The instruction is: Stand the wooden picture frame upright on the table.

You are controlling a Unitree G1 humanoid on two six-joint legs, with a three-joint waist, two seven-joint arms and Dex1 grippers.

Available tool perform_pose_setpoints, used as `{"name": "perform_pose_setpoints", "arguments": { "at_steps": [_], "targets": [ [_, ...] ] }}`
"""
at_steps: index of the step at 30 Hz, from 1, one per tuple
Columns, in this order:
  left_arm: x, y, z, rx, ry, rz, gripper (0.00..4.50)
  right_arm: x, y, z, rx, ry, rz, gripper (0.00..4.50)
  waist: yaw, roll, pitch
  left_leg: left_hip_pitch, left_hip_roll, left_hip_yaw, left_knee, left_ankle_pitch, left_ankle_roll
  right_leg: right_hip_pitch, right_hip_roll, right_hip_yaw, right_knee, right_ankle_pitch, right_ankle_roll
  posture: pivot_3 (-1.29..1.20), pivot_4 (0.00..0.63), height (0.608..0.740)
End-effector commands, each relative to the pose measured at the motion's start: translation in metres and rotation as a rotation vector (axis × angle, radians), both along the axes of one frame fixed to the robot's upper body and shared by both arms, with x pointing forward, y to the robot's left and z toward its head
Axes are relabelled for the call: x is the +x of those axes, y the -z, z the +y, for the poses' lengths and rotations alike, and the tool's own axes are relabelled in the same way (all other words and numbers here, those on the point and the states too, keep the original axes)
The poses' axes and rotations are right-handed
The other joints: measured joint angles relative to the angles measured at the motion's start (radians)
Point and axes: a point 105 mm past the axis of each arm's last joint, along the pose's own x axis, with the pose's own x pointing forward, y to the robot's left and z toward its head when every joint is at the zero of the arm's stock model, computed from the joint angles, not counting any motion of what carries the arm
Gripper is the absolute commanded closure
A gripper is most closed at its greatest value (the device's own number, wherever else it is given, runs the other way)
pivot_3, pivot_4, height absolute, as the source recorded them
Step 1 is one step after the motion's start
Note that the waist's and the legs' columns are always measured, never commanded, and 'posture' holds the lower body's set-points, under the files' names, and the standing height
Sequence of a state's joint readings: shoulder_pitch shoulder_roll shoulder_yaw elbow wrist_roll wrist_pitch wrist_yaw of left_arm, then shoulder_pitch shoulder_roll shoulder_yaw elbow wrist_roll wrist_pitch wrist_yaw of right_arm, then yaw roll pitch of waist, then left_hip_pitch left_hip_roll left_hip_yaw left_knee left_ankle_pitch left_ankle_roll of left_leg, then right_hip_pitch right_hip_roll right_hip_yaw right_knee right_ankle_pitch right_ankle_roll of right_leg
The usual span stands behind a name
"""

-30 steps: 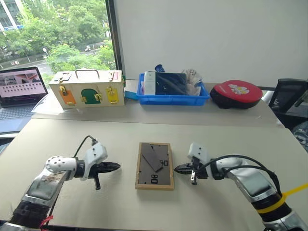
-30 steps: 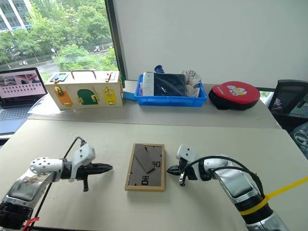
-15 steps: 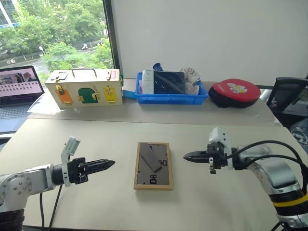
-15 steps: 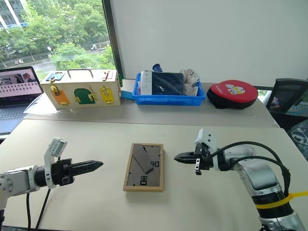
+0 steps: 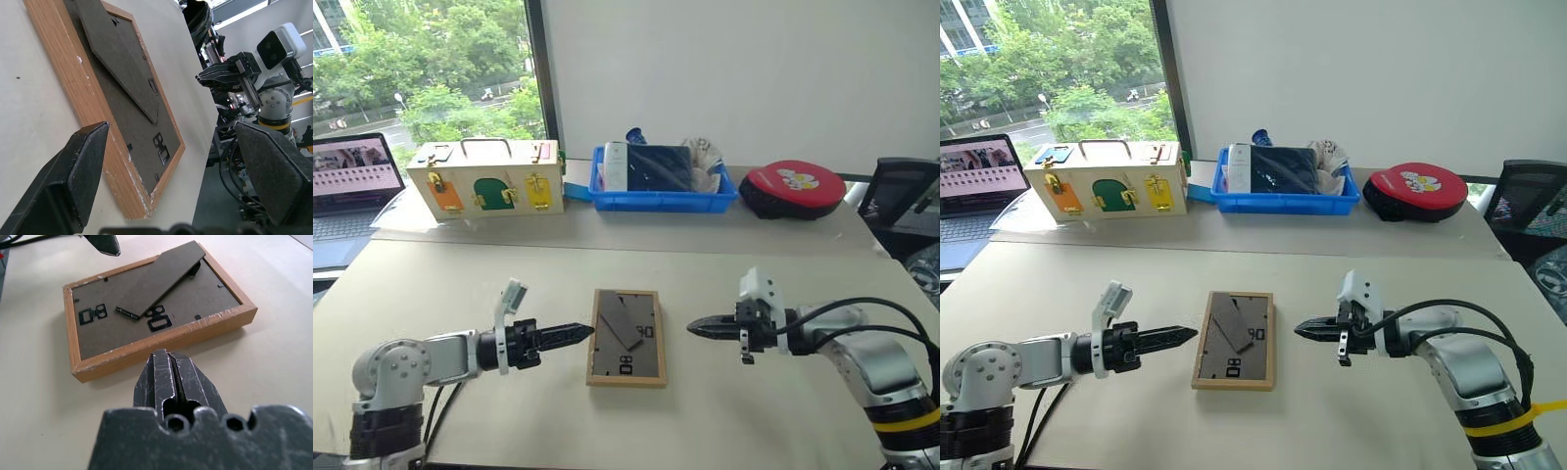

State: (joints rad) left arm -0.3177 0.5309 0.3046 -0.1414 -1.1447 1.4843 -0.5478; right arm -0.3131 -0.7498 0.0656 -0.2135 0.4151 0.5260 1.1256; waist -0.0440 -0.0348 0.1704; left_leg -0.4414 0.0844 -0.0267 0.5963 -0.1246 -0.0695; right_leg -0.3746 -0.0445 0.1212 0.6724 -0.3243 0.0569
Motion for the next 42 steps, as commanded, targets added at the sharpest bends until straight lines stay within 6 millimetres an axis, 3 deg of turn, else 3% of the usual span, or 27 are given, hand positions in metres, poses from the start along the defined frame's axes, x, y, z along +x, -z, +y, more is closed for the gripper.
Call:
{"name": "perform_pose_setpoints", "arguments": {
  "at_steps": [1, 5, 13, 28, 40, 42],
  "targets": [
    [0.001, 0.030, 0.002, 0.233, -0.009, 0.036, 0.08, 0.000, -0.003, 0.000, -0.012, 0.000, -0.052, 4.50, 0.000, 0.000, 0.000, 0.000, 0.000, 0.000, 0.000, 0.000, 0.000, 0.000, 0.000, 0.000, 0.000, 0.000, 0.000, 0.00, 0.150, 0.726],
    [-0.001, 0.038, -0.002, 0.221, -0.003, 0.086, 0.08, 0.001, 0.009, 0.000, -0.032, 0.011, -0.070, 4.50, 0.001, 0.003, -0.002, 0.003, -0.001, 0.000, 0.000, 0.000, 0.000, 0.004, -0.001, 0.000, -0.001, 0.000, 0.000, 0.00, 0.150, 0.726],
    [0.001, 0.036, -0.030, 0.181, 0.056, 0.089, 0.08, 0.005, 0.027, 0.018, -0.052, -0.008, -0.113, 4.50, 0.018, 0.004, -0.003, 0.003, -0.002, 0.000, 0.003, 0.000, 0.000, 0.006, -0.001, 0.000, -0.001, 0.000, 0.002, 0.00, 0.150, 0.726],
    [-0.005, 0.035, -0.054, 0.118, 0.100, 0.112, 0.08, 0.013, 0.027, 0.035, -0.019, -0.006, -0.130, 4.50, 0.031, 0.005, -0.004, 0.003, -0.002, -0.001, 0.003, 0.000, 0.000, 0.007, -0.001, 0.000, -0.003, 0.001, 0.002, 0.00, 0.150, 0.726],
    [-0.004, 0.036, -0.050, 0.122, 0.077, 0.137, 0.08, 0.014, 0.031, 0.030, -0.024, 0.027, -0.135, 4.50, 0.031, 0.005, -0.004, 0.003, -0.002, -0.001, 0.002, 0.000, 0.000, 0.008, -0.001, 0.000, -0.008, 0.001, 0.002, 0.00, 0.150, 0.726],
    [-0.002, 0.035, -0.047, 0.119, 0.068, 0.138, 0.59, 0.017, 0.031, 0.027, -0.039, 0.046, -0.153, 4.50, 0.031, 0.005, -0.004, 0.003, -0.002, -0.001, 0.002, 0.000, 0.000, 0.008, -0.001, 0.000, -0.008, 0.001, 0.002, 0.00, 0.150, 0.726]
  ]
}}
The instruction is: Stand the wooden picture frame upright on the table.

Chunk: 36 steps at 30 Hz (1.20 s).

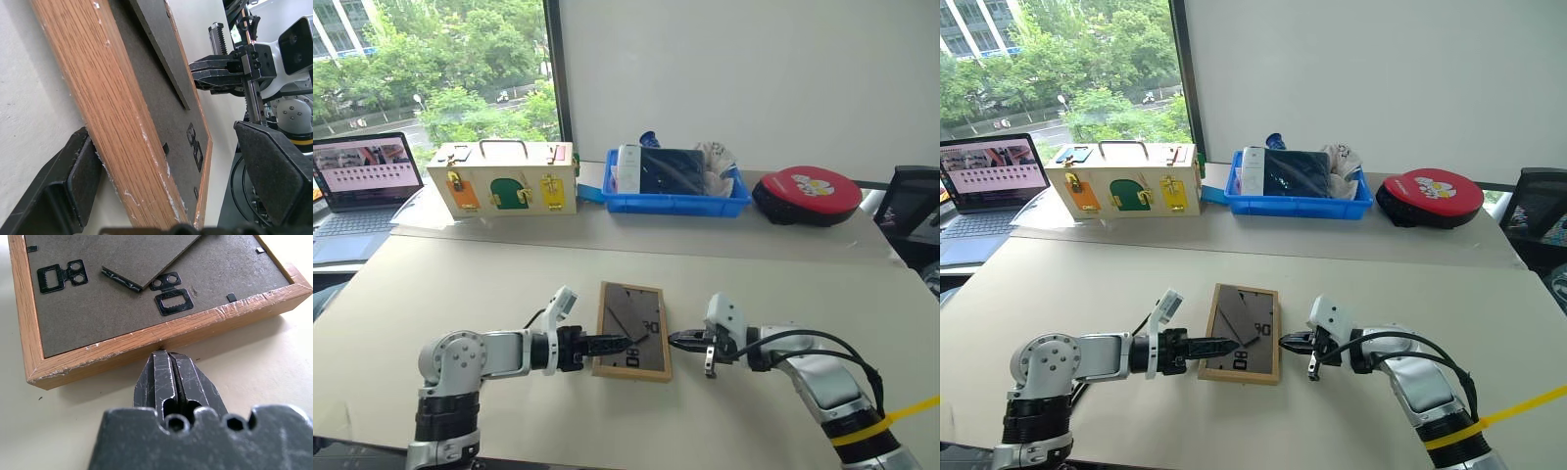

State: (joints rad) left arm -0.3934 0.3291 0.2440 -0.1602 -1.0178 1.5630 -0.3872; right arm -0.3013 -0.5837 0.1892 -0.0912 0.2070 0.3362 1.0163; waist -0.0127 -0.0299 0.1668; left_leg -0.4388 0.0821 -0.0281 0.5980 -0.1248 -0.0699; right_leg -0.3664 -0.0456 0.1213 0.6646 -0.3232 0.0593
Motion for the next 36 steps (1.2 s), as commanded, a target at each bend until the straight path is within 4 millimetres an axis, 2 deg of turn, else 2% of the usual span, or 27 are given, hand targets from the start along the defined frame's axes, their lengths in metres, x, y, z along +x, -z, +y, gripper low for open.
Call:
{"name": "perform_pose_setpoints", "arguments": {
  "at_steps": [1, 6, 8, 11, 16, 18, 19, 22, 24, 25, 26, 27, 31, 33, 35, 36],
  "targets": [
    [-0.010, 0.015, -0.003, 0.025, 0.041, 0.092, 0.83, 0.006, -0.010, -0.002, -0.009, 0.019, -0.085, 4.50, -0.002, 0.000, 0.000, 0.000, 0.000, 0.000, 0.000, 0.000, 0.000, 0.000, 0.000, 0.000, 0.000, 0.000, 0.000, 0.00, 0.150, 0.726],
    [-0.008, 0.013, -0.004, -0.004, 0.044, 0.096, 2.69, 0.015, -0.013, -0.010, -0.037, 0.060, -0.131, 4.50, -0.005, 0.000, 0.000, -0.001, 0.000, 0.000, -0.001, 0.000, 0.000, -0.001, 0.000, 0.000, 0.000, 0.000, 0.000, 0.00, 0.150, 0.726],
    [-0.006, 0.011, -0.009, -0.033, 0.038, 0.099, 3.13, 0.017, -0.016, -0.012, -0.031, 0.070, -0.137, 4.50, -0.002, 0.000, 0.000, -0.001, 0.000, 0.000, -0.001, 0.000, 0.000, -0.001, 0.000, 0.000, 0.000, 0.000, 0.000, 0.00, 0.150, 0.726],
    [-0.006, 0.009, -0.017, -0.071, 0.037, 0.096, 3.34, 0.021, -0.023, -0.017, -0.004, 0.099, -0.141, 4.50, 0.000, -0.001, 0.000, -0.001, 0.000, 0.000, -0.001, 0.000, 0.000, -0.001, 0.000, 0.000, -0.001, 0.000, 0.000, 0.00, 0.150, 0.726],
    [-0.001, -0.005, -0.015, -0.139, 0.022, 0.065, 3.34, 0.032, -0.046, -0.045, 0.051, 0.192, -0.147, 4.50, -0.001, -0.001, 0.000, -0.001, 0.000, 0.000, 0.000, 0.000, 0.000, -0.001, 0.000, 0.000, 0.000, 0.000, 0.000, 0.00, 0.150, 0.726],
    [0.003, -0.019, -0.008, -0.194, 0.016, 0.032, 3.34, 0.035, -0.066, -0.062, 0.093, 0.230, -0.146, 4.50, -0.003, -0.001, 0.001, -0.001, 0.000, 0.000, 0.000, 0.000, 0.000, -0.001, 0.000, 0.000, 0.000, 0.000, 0.000, 0.00, 0.150, 0.726],
    [0.008, -0.027, -0.004, -0.214, 0.009, 0.010, 3.34, 0.036, -0.085, -0.069, 0.158, 0.242, -0.141, 4.50, -0.003, -0.001, 0.001, -0.002, 0.000, 0.000, 0.000, 0.000, 0.000, -0.001, 0.000, 0.000, 0.000, 0.000, 0.000, 0.00, 0.150, 0.726],
    [0.019, -0.047, 0.005, -0.266, -0.006, -0.027, 3.35, 0.029, -0.128, -0.073, 0.315, 0.206, -0.073, 4.50, -0.009, -0.001, 0.004, -0.002, 0.000, 0.000, -0.001, 0.000, 0.000, -0.003, 0.000, 0.000, 0.001, 0.000, 0.000, 0.00, 0.150, 0.726],
    [0.025, -0.055, 0.008, -0.279, -0.013, -0.040, 3.35, 0.014, -0.143, -0.061, 0.330, 0.107, -0.016, 3.91, -0.010, -0.001, 0.004, -0.003, 0.000, -0.001, -0.001, 0.000, 0.000, -0.003, 0.000, 0.000, 0.000, 0.000, 0.000, 0.00, 0.150, 0.726],
    [0.029, -0.057, 0.008, -0.273, -0.018, -0.044, 3.35, 0.008, -0.149, -0.051, 0.336, 0.057, 0.000, 3.88, -0.011, -0.001, 0.004, -0.003, 0.000, -0.001, -0.001, 0.000, 0.000, -0.003, 0.000, 0.000, 0.000, 0.000, 0.000, 0.00, 0.150, 0.726],
    [0.031, -0.059, 0.008, -0.267, -0.020, -0.048, 3.35, 0.002, -0.154, -0.040, 0.334, 0.008, 0.008, 3.29, -0.011, -0.002, 0.004, -0.003, 0.000, -0.001, -0.002, 0.000, 0.000, -0.002, 0.000, 0.000, -0.001, 0.000, 0.000, 0.00, 0.150, 0.726],
    [0.033, -0.060, 0.008, -0.265, -0.020, -0.049, 3.35, -0.002, -0.157, -0.033, 0.333, -0.021, 0.016, 3.04, -0.012, -0.001, 0.005, -0.003, 0.000, -0.001, -0.003, 0.000, 0.000, -0.003, 0.000, 0.000, -0.001, 0.000, 0.000, 0.00, 0.150, 0.726],
    [0.032, -0.060, 0.003, -0.229, 0.009, -0.058, 3.35, -0.006, -0.141, -0.001, 0.246, -0.064, 0.067, 1.62, -0.015, -0.002, 0.005, -0.005, 0.000, -0.001, -0.004, 0.000, 0.000, -0.005, 0.000, 0.000, -0.001, 0.000, 0.000, 0.00, 0.150, 0.726],
    [0.029, -0.058, 0.000, -0.211, 0.029, -0.060, 3.35, 0.003, -0.133, 0.010, 0.230, -0.043, 0.040, 1.03, -0.015, -0.002, 0.005, -0.005, 0.000, -0.001, -0.004, 0.000, 0.000, -0.005, 0.000, 0.000, -0.001, 0.000, 0.000, 0.00, 0.150, 0.726],
    [0.028, -0.056, -0.002, -0.203, 0.041, -0.060, 3.35, 0.008, -0.127, 0.018, 0.237, -0.036, 0.044, 0.24, -0.017, -0.002, 0.005, -0.006, 0.000, -0.001, -0.004, 0.000, 0.000, -0.006, 0.000, 0.000, -0.001, 0.000, 0.000, 0.00, 0.150, 0.726],
    [0.027, -0.055, -0.003, -0.199, 0.046, -0.060, 3.35, 0.010, -0.123, 0.021, 0.235, -0.038, 0.047, 0.24, -0.016, -0.002, 0.005, -0.006, 0.000, -0.001, -0.004, 0.000, -0.001, -0.007, 0.000, 0.000, -0.001, 0.000, 0.000, 0.00, 0.150, 0.726]
  ]
}}
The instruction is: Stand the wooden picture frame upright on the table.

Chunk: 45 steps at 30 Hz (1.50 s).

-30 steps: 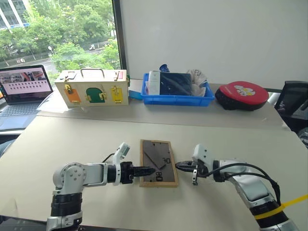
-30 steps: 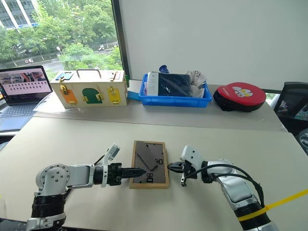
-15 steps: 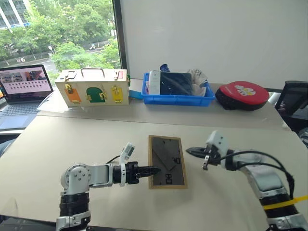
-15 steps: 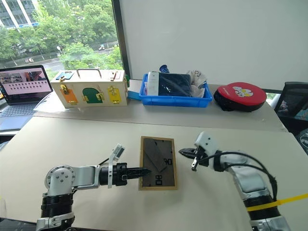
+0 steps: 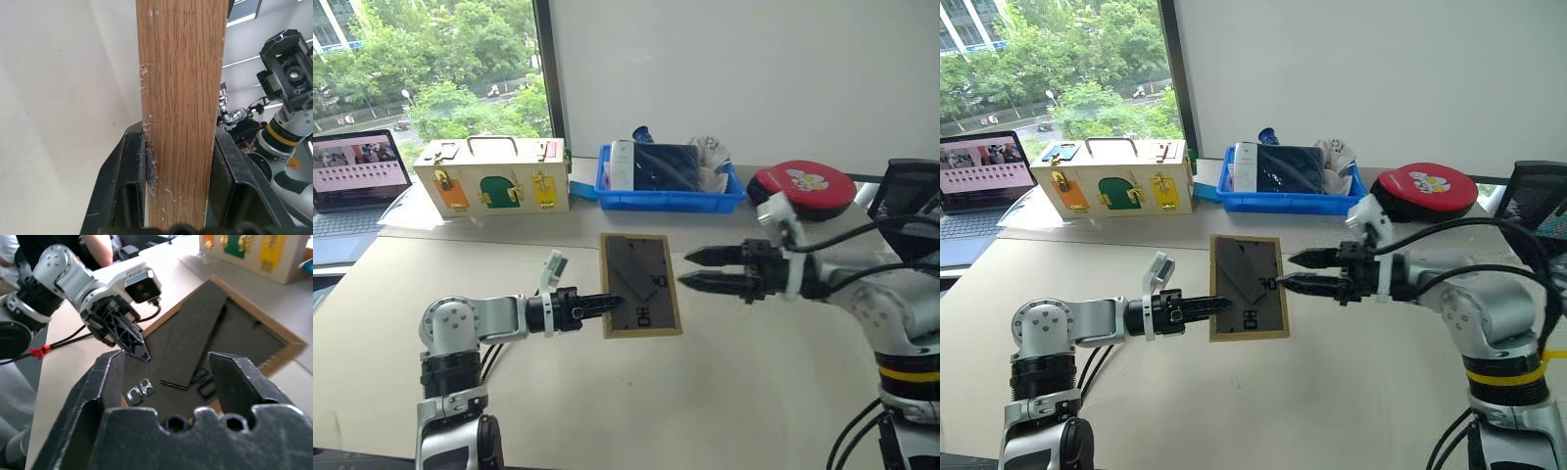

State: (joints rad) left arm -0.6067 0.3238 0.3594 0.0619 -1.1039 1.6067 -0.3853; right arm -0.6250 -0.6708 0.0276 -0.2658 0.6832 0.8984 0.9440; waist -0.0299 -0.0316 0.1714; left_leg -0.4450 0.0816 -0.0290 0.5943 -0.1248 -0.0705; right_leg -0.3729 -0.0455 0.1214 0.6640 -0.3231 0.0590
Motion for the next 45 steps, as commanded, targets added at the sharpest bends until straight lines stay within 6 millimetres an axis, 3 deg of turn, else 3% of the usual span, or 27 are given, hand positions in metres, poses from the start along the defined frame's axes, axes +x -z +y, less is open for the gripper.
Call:
{"name": "perform_pose_setpoints", "arguments": {
  "at_steps": [1, 5, 8, 13, 22, 26, 28, 29, 31, 36, 41, 45],
  "targets": [
    [-0.004, -0.010, -0.005, -0.020, 0.040, -0.057, 3.35, 0.008, -0.001, 0.009, -0.008, 0.014, -0.058, 0.24, 0.002, 0.000, 0.000, -0.001, 0.000, 0.000, 0.000, 0.000, 0.000, 0.000, 0.000, 0.000, 0.000, 0.000, 0.000, 0.00, 0.150, 0.726],
    [-0.007, -0.009, -0.007, -0.015, 0.056, -0.064, 3.35, 0.014, 0.007, 0.019, -0.029, -0.010, -0.043, 0.24, 0.002, 0.000, 0.000, -0.001, 0.000, 0.000, 0.000, 0.000, 0.000, -0.001, 0.000, 0.000, 0.000, 0.000, 0.000, 0.00, 0.150, 0.726],
    [-0.007, -0.008, -0.008, -0.011, 0.059, -0.069, 3.35, 0.006, 0.019, 0.031, -0.081, -0.098, -0.041, 0.24, 0.002, 0.000, 0.000, -0.001, 0.000, 0.000, 0.000, 0.000, 0.000, -0.001, 0.000, 0.000, 0.000, 0.000, 0.000, 0.00, 0.150, 0.726],
    [-0.004, -0.009, -0.006, -0.011, 0.049, -0.078, 3.35, 0.000, 0.014, 0.037, -0.045, -0.173, -0.054, 0.24, 0.001, 0.000, 0.000, -0.001, 0.000, 0.000, 0.000, 0.000, 0.000, -0.001, 0.000, 0.000, 0.000, 0.000, 0.000, 0.00, 0.150, 0.726],
    [0.009, -0.016, 0.013, -0.031, -0.027, -0.073, 3.35, -0.015, -0.010, 0.017, 0.057, -0.232, -0.106, 0.24, 0.005, 0.000, 0.000, -0.001, 0.000, 0.000, 0.000, 0.000, 0.000, -0.001, 0.000, -0.001, 0.000, 0.000, 0.000, 0.00, 0.150, 0.726],
    [0.014, -0.016, 0.013, -0.028, -0.041, -0.074, 3.35, -0.005, -0.009, 0.014, 0.021, -0.169, -0.150, 0.24, 0.004, 0.000, 0.000, -0.001, 0.000, 0.000, 0.000, 0.000, 0.000, -0.001, 0.000, -0.001, 0.000, 0.000, 0.000, 0.00, 0.150, 0.726],
    [0.013, -0.017, 0.011, -0.031, -0.028, -0.072, 3.35, 0.024, -0.007, -0.002, -0.064, -0.007, -0.265, 0.24, 0.001, 0.000, 0.000, -0.001, 0.000, 0.000, 0.000, 0.000, 0.000, -0.001, 0.000, 0.000, 0.000, 0.000, 0.000, 0.00, 0.150, 0.726],
    [0.012, -0.019, 0.010, -0.050, -0.015, -0.074, 3.35, 0.043, -0.007, -0.014, -0.163, 0.088, -0.403, 0.24, -0.001, 0.000, 0.000, -0.001, 0.000, -0.001, 0.000, 0.000, 0.000, -0.001, 0.000, 0.000, 0.000, 0.000, 0.000, 0.00, 0.150, 0.726],
    [0.011, -0.025, 0.010, -0.098, 0.006, -0.061, 3.35, 0.063, -0.017, -0.032, -0.251, 0.184, -0.588, 0.24, -0.001, 0.000, 0.000, -0.001, 0.000, 0.000, 0.001, 0.000, 0.000, -0.001, 0.000, 0.000, 0.001, 0.000, 0.000, 0.00, 0.150, 0.726],
    [0.015, -0.034, 0.015, -0.145, 0.013, -0.042, 3.35, 0.077, -0.035, -0.063, -0.398, 0.217, -0.834, 0.24, 0.002, 0.000, 0.001, -0.002, 0.000, 0.000, -0.001, 0.000, 0.000, -0.003, 0.000, 0.000, 0.000, 0.000, 0.000, 0.00, 0.150, 0.726],
    [0.020, -0.043, 0.015, -0.200, 0.020, -0.014, 3.35, 0.082, -0.032, -0.077, -0.563, 0.188, -1.024, 0.24, 0.002, 0.000, 0.001, -0.002, 0.000, 0.000, -0.003, 0.000, -0.001, -0.003, 0.000, 0.000, 0.000, 0.000, 0.000, 0.00, 0.150, 0.726],
    [0.024, -0.049, 0.010, -0.302, 0.047, 0.037, 3.35, 0.074, -0.010, -0.061, -0.652, 0.068, -1.253, 1.29, -0.002, 0.000, 0.001, -0.001, 0.000, 0.000, -0.002, 0.001, -0.002, -0.003, 0.000, 0.000, 0.001, 0.000, 0.000, 0.00, 0.150, 0.726]
  ]
}}
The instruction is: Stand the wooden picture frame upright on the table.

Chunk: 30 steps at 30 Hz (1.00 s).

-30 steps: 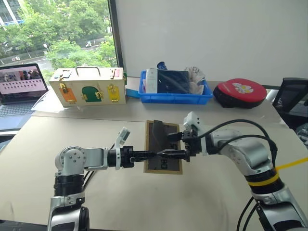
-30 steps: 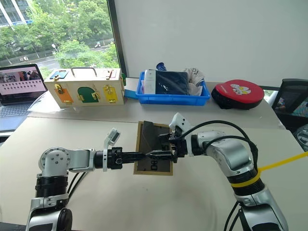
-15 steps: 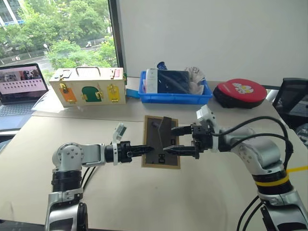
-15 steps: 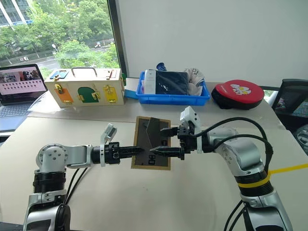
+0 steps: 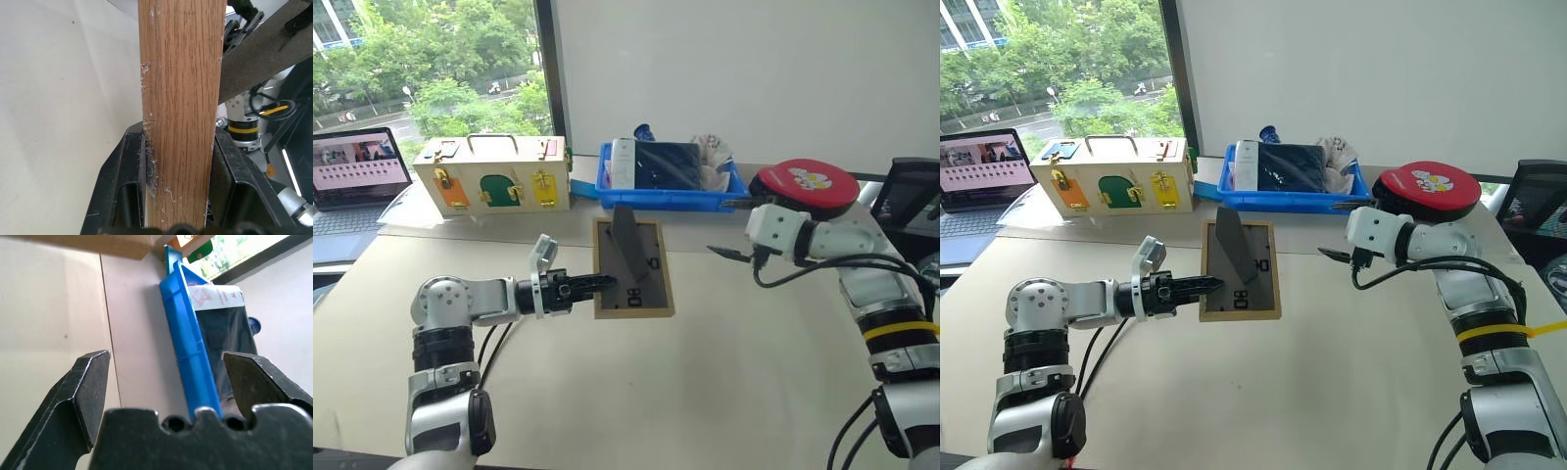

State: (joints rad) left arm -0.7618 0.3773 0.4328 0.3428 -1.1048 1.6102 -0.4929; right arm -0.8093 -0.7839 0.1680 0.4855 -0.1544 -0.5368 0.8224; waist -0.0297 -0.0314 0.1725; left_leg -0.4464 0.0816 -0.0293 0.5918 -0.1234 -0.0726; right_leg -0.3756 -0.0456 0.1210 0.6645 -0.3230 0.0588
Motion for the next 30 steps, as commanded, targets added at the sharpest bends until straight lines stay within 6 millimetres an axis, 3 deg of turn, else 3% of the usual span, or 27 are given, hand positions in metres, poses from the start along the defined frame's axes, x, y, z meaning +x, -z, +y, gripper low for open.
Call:
{"name": "perform_pose_setpoints", "arguments": {
  "at_steps": [1, 4, 18, 30],
  "targets": [
    [-0.001, -0.019, -0.007, -0.121, 0.053, -0.013, 3.35, -0.012, 0.007, 0.017, -0.112, -0.124, -0.203, 1.64, -0.003, 0.000, 0.000, 0.000, 0.000, 0.000, 0.000, 0.000, 0.000, 0.000, 0.000, 0.000, 0.000, 0.000, 0.000, 0.00, 0.150, 0.726],
    [-0.004, -0.015, -0.013, -0.140, 0.086, 0.016, 3.35, -0.019, 0.017, 0.026, -0.127, -0.179, -0.313, 2.59, -0.007, 0.000, 0.000, 0.001, 0.000, 0.000, 0.000, 0.001, -0.001, 0.001, 0.000, 0.000, 0.001, 0.000, 0.000, 0.00, 0.150, 0.726],
    [-0.016, -0.008, -0.027, -0.120, 0.154, 0.041, 3.35, -0.024, -0.005, 0.041, -0.021, -0.214, -0.630, 2.59, -0.012, 0.000, 0.000, 0.002, 0.000, -0.001, 0.000, 0.003, -0.004, 0.002, 0.000, 0.000, 0.004, 0.000, 0.000, 0.00, 0.150, 0.726],
    [-0.012, -0.010, -0.029, -0.111, 0.155, 0.047, 3.35, -0.029, 0.008, 0.057, -0.100, -0.263, -0.738, 2.59, -0.012, 0.000, 0.000, 0.003, -0.001, -0.001, 0.000, 0.003, -0.004, 0.003, 0.000, 0.000, 0.004, 0.000, 0.000, 0.00, 0.150, 0.726]
  ]
}}
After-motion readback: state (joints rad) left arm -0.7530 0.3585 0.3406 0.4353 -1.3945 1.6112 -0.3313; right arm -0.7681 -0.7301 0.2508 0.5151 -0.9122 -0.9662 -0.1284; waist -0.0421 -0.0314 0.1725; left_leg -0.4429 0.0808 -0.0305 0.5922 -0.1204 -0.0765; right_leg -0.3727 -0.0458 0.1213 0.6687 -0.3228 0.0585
